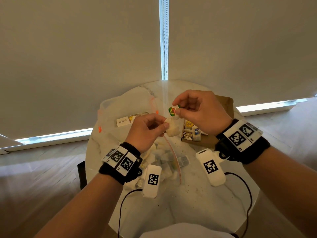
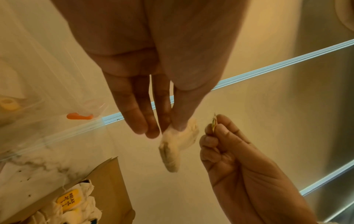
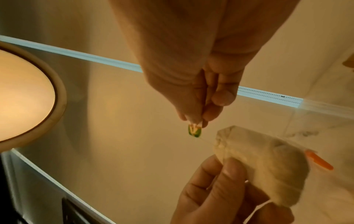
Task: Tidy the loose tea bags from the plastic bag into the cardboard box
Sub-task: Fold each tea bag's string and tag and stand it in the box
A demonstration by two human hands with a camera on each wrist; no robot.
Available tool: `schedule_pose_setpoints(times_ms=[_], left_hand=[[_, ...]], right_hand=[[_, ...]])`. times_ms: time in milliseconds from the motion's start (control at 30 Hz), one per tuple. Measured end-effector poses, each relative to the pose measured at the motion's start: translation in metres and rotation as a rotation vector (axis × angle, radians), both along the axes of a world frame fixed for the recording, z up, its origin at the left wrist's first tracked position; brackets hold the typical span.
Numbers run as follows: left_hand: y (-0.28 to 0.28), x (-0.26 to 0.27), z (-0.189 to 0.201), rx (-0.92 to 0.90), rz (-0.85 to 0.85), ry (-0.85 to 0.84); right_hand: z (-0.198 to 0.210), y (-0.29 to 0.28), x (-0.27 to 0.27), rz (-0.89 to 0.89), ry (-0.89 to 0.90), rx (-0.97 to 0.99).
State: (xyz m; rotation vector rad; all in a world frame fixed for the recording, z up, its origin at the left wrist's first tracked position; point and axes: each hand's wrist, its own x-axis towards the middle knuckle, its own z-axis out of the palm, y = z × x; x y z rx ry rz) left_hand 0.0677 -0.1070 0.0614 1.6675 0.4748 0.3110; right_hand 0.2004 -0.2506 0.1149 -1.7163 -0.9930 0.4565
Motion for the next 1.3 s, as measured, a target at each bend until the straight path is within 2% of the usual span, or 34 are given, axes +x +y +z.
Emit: schedule_pose_setpoints(times_ms=[300,500,700,867,1000,1167,1300], left_hand=[[0.001,0.000,0.002,0.133,-0.043,-0.057],[-0.001,0.000,0.005,0.296,-0.027,-0.135],[-0.007,-0.001,0.011,0.224,0.003,-0.154],[-0.009,-0.002,0.013,0.307,-0.013,-0.235],[-0.008,-0.001,0.010,0.281,0.033,-0.212],[-0.005,0.000,0.008,0.266,0.136,-0.147],[-0.006,0.001,0.008,0.270,0.140,-0.145]], right_hand=[[-0.002,0.003,-0.002,-0.007,0.119,-0.050],[-0.007,0.004,-0.006,-0.017,0.326,-0.057],[-0.017,0.004,-0.008,-0.035,0.512,-0.057],[-0.020,0.003,-0.009,-0.029,0.560,-0.050],[-0.020,0.003,-0.010,-0.032,0.460,-0.062],[-0.015,-0.003,-0.015,-0.049,0.012,-0.051],[-0.025,-0.004,-0.017,-0.054,-0.113,-0.039]])
